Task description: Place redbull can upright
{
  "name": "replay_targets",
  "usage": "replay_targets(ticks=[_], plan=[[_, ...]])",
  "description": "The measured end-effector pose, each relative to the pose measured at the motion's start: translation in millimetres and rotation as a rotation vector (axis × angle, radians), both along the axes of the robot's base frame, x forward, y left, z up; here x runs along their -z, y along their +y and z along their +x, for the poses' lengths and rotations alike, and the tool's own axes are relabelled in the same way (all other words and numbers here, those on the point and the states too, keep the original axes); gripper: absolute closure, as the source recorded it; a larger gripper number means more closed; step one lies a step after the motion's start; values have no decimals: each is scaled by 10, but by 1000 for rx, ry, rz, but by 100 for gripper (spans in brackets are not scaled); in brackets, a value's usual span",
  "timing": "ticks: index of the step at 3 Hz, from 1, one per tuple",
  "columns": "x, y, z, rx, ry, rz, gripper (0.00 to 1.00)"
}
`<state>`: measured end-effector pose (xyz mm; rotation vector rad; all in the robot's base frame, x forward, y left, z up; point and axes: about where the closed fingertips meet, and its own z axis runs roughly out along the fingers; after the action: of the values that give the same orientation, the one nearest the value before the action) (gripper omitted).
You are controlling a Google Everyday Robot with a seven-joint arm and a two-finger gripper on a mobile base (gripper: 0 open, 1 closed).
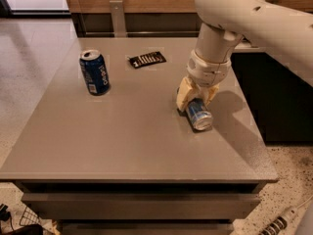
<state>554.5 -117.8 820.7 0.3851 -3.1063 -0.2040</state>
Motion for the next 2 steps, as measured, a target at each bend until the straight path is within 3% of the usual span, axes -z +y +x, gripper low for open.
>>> replay_targets(ticks=[1, 2], plan=[[-1, 0, 1, 0, -1, 0, 100], [-94, -49, 107, -16, -64, 27, 100]])
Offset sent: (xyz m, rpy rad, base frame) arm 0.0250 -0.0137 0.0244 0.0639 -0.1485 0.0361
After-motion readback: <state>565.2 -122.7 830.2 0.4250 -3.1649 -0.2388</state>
